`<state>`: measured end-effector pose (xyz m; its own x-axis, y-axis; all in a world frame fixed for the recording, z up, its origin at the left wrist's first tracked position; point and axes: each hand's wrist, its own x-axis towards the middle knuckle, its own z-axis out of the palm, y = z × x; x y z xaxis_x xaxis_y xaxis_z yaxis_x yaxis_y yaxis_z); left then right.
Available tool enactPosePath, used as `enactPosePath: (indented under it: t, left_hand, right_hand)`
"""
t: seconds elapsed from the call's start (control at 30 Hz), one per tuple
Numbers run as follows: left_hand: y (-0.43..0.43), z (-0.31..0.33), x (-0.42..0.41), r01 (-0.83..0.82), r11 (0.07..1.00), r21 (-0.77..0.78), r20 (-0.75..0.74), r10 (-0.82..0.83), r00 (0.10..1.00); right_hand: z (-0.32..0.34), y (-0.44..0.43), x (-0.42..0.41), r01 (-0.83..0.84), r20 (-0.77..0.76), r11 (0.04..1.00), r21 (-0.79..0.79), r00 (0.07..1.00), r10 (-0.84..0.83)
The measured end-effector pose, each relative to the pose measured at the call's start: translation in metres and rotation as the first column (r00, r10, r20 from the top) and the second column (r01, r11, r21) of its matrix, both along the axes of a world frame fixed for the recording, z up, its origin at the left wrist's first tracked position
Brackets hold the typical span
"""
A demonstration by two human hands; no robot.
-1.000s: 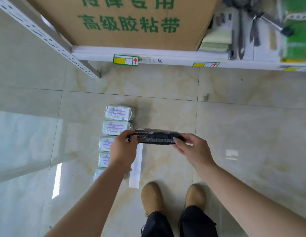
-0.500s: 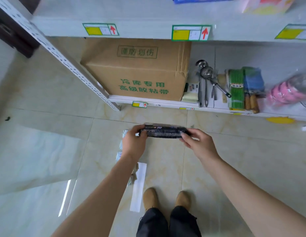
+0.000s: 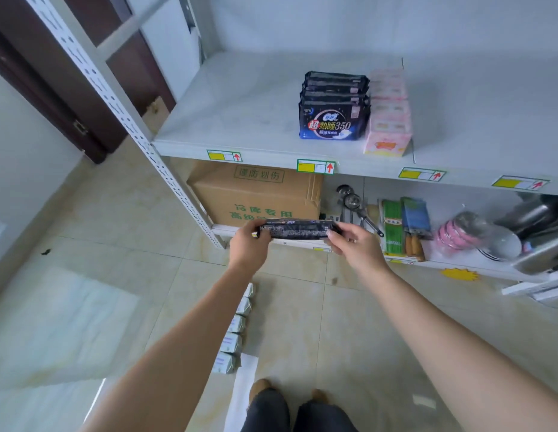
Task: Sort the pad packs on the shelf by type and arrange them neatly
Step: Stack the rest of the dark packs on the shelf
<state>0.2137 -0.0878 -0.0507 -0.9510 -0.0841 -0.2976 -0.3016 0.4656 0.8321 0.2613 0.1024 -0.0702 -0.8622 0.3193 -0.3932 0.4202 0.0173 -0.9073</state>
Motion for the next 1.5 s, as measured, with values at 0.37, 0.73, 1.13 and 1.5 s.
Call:
enactPosePath:
  t: [0.37,0.73,1.13,1.5]
  left_hand:
    - [0.008,0.058,-0.02,0.058,0.998,-0.009,-0.098,-0.059,0.993]
    - [0.024,0.083,-0.121,0.206,0.978,-0.022,-0.13,-0.207,0.97]
    - [0.06,0.074,-0.21,0.367,0.93,-0.032,-0.075,-0.369,0.926]
    - [0.086,0.062,-0.234,0.383,0.918,-0.104,-0.026,-0.388,0.921]
  right_hand:
    - [0.072,0.006,-0.012,-0.004,-0.07,0.999,0.043,0.998,0.007]
    - [0.09,0.016,-0.088,0.12,-0.123,0.992,0.046,0.986,-0.114]
    - [0.091,0.038,-0.156,0.14,-0.067,0.915,0.377,0.99,-0.124]
    - [0.09,0.06,-0.184,-0.053,0.03,0.925,0.377,0.999,0.045]
